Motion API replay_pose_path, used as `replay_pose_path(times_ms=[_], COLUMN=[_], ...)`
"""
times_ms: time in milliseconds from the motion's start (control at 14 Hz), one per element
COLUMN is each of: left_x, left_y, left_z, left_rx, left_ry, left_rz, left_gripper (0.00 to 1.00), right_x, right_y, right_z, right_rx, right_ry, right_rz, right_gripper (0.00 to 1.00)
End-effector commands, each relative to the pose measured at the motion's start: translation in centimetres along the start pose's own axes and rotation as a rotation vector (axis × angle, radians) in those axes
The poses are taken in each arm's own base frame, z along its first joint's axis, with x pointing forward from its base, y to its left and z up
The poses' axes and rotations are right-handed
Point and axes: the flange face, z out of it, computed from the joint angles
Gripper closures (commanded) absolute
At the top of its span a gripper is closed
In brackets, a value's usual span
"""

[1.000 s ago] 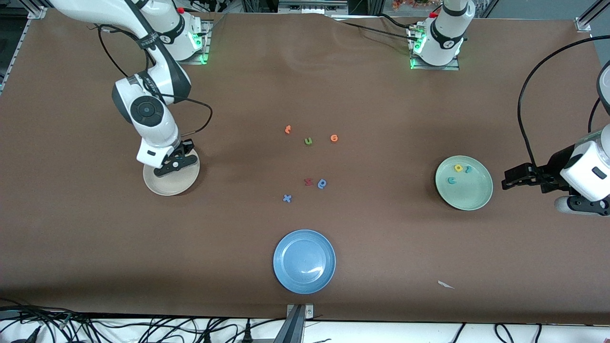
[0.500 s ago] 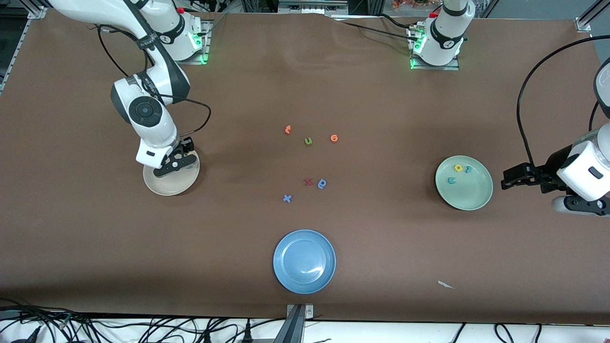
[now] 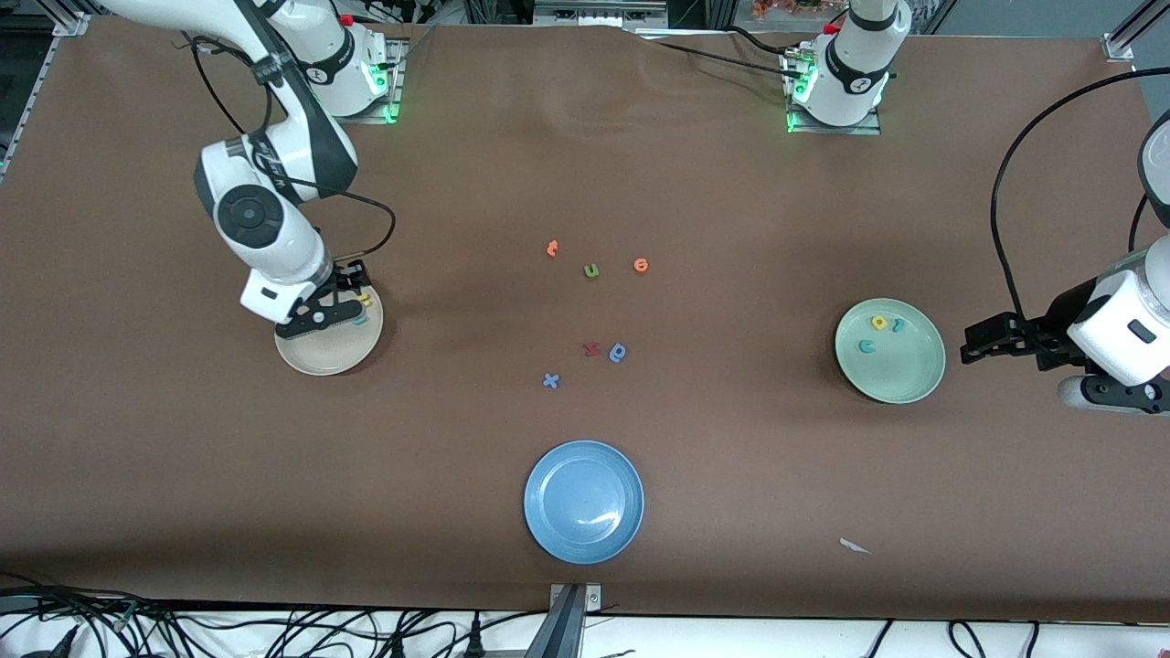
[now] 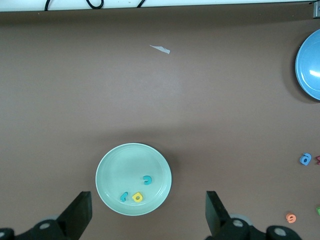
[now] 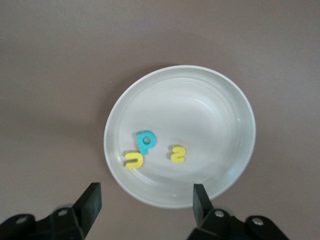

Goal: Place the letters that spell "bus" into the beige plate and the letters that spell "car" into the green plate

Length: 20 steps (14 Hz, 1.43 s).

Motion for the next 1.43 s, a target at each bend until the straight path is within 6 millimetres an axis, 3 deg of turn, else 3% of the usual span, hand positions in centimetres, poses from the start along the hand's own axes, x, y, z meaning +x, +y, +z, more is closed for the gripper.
replay_pose_path(times_ms=[0, 286, 571, 643, 786, 1143, 1357], left_x=[-0.1, -0.1, -0.1, -0.1, -0.1, -0.1, -0.1], left_y=[0.2, 0.2, 0.7, 0.6, 0.8, 0.7, 0.7], left_z=[-0.4, -0.5, -0.6, -0.6, -0.6, -0.5, -0.5], left_rx=[0.026, 0.026, 0.025, 0.026, 0.025, 0.029, 0.029], left_ry=[-0.011, -0.010, -0.007, -0.007, -0.007, -0.009, -0.009], left_rz=[0.016, 0.015, 0.023, 0.022, 0.024, 0.023, 0.023], left_gripper=[0.00, 0.00, 0.00, 0.00, 0.00, 0.00, 0.00], right_x=[0.6, -1.2, -2.8, -3.4, -4.5, -5.1, -4.7], right_y=[0.4, 1.0, 6.9, 7.6, 11.3, 12.7, 13.1], right_z=[-7.9, -14.6, -20.0, -21.4, -22.1, -22.9, -24.4], right_rx=[0.038, 0.063, 0.110, 0.112, 0.120, 0.131, 0.126], right_ry=[-0.024, -0.003, -0.017, -0.013, -0.008, 0.027, 0.028], right_rz=[0.027, -0.003, 0.011, 0.005, 0.073, 0.035, 0.034], right_gripper=[0.18, 0.18, 0.12, 0.05, 0.01, 0.00, 0.00])
